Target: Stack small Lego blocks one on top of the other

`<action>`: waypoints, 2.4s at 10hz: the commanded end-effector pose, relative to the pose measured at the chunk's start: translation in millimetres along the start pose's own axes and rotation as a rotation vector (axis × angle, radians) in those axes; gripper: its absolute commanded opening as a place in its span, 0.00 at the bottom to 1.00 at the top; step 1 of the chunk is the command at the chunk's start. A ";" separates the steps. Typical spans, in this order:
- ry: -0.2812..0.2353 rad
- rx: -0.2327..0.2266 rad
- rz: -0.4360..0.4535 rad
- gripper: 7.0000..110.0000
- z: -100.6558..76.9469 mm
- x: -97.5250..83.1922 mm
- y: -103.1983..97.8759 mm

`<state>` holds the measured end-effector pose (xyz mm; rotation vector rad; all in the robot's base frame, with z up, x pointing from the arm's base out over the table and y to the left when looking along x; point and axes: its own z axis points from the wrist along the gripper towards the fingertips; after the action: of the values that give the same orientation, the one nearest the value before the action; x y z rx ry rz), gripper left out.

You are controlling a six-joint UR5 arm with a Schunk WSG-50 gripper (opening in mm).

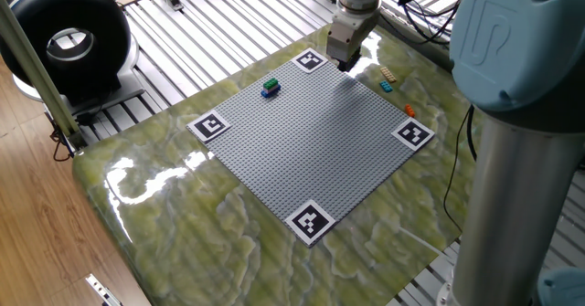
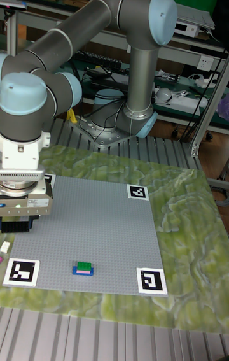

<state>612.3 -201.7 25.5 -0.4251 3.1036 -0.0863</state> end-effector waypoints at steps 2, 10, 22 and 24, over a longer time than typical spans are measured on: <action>-0.042 0.031 0.038 0.00 -1.2 -10.0 -9.3; 0.016 0.027 0.102 0.00 -1.1 4.7 -8.0; 0.003 -0.022 0.141 0.00 -2.4 0.2 5.0; 0.004 -0.025 0.147 0.00 -6.3 -5.6 10.2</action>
<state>610.8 -197.2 27.6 -0.2185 3.1338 -0.0716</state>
